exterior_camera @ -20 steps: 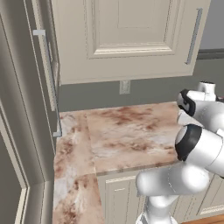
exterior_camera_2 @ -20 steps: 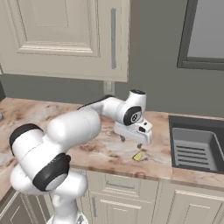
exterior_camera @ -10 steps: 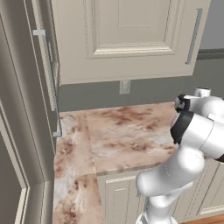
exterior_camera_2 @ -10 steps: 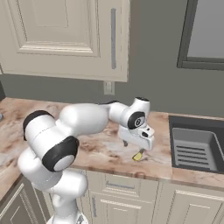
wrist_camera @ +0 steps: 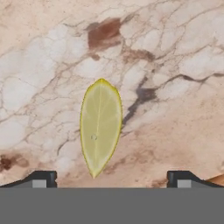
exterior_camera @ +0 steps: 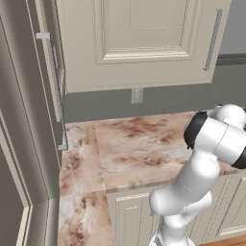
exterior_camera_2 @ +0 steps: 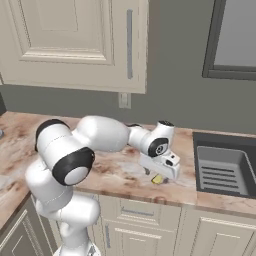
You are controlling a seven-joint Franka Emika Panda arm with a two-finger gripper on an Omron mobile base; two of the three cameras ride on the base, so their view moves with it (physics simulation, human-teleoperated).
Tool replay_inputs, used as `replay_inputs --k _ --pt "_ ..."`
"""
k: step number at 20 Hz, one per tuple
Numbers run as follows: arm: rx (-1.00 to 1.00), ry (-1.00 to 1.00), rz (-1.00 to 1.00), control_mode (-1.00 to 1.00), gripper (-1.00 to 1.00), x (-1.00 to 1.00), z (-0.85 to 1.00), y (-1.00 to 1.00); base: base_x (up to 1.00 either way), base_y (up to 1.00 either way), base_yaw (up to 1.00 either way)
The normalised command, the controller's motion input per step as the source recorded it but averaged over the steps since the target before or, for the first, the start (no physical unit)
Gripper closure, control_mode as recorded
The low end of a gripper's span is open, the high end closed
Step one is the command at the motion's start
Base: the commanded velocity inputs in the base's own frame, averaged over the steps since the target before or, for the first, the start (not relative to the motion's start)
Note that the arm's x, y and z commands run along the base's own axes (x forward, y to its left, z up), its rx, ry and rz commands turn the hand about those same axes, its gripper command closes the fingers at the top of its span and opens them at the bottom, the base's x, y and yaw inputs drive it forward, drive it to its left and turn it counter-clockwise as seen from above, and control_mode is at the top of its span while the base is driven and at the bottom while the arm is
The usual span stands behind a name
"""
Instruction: Place the lemon wedge in the correct fridge rack based on whether it is a fruit or vegetable. Finally, close the fridge door.
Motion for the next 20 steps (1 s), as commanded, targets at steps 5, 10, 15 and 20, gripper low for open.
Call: replay_inputs --k 5,10,15,20 --pt "0.00 0.00 0.00 -1.00 -1.00 0.20 -0.12 -0.12 0.00 0.00 0.00" --pt "0.00 0.00 0.00 -1.00 -1.00 0.37 -0.11 -0.01 0.00 0.00 0.00" --pt "0.00 0.00 0.00 -1.00 -1.00 0.14 -0.18 0.03 0.00 0.00 0.00" --pt "0.00 -0.03 0.00 -1.00 -1.00 -0.16 -0.25 0.01 0.00 0.00 0.00"
